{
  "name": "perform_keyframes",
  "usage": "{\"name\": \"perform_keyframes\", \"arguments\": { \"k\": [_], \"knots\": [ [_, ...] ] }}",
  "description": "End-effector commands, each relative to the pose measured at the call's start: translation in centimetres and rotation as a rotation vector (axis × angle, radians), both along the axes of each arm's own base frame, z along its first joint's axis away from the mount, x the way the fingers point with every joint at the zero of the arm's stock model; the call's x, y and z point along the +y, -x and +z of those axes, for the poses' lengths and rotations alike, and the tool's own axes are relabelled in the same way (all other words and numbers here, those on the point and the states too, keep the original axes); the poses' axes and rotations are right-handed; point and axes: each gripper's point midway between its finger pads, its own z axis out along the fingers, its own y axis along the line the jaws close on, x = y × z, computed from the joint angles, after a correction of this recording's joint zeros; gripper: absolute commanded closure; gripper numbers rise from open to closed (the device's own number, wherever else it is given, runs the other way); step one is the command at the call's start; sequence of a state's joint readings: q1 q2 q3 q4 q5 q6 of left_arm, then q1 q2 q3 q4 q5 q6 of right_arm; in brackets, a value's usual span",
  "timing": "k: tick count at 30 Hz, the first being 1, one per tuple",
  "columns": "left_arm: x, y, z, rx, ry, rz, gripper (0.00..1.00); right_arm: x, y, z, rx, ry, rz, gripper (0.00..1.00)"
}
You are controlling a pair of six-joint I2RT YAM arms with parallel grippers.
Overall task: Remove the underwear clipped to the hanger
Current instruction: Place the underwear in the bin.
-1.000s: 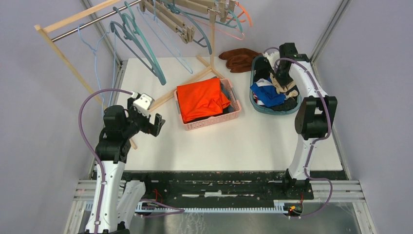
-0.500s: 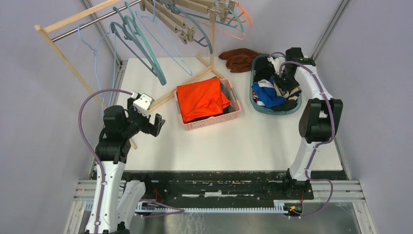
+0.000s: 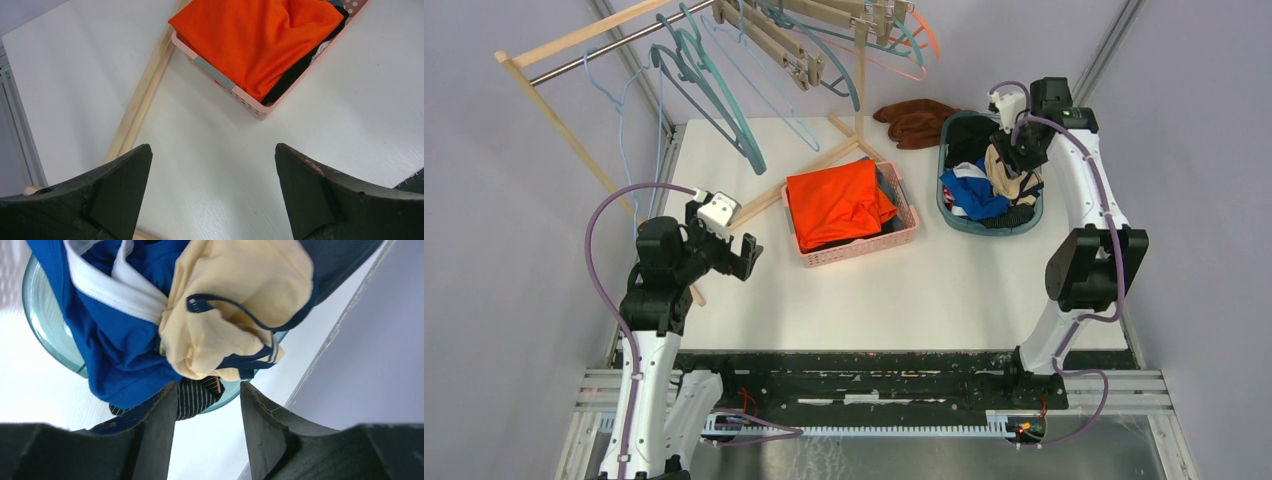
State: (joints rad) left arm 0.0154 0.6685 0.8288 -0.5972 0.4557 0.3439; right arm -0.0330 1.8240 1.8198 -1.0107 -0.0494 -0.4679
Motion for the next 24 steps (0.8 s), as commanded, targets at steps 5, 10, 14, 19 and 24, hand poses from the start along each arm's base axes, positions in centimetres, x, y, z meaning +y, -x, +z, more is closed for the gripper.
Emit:
{"name": "perform_keyframes", "arguments": {
  "k": [5, 10, 14, 19, 24],
  "knots": [
    [-0.3, 0.0, 0.7, -0.044, -0.021, -0.038, 0.01, -1.4, -4.1, -0.4, -0.038, -0.092, -0.09, 0.5],
    [-0.2, 0.1, 0.8, -0.047, -0.025, -0.038, 0.01, -1.5, -4.3, -5.4, 0.058, -0.122, -0.117, 0.5],
    [-0.3, 0.1, 0.8, -0.047, -0.024, -0.041, 0.01, -2.2, -3.4, -9.8, 0.135, -0.093, -0.138, 0.5],
    [-0.3, 0.1, 0.8, -0.047, -0.025, -0.044, 0.01, -2.8, -2.4, -12.6, 0.193, -0.063, -0.143, 0.48],
    [0.2, -0.1, 0.6, -0.048, -0.028, -0.01, 0.01, -1.7, -2.2, -9.0, 0.128, -0.116, -0.107, 0.42]
  ]
}}
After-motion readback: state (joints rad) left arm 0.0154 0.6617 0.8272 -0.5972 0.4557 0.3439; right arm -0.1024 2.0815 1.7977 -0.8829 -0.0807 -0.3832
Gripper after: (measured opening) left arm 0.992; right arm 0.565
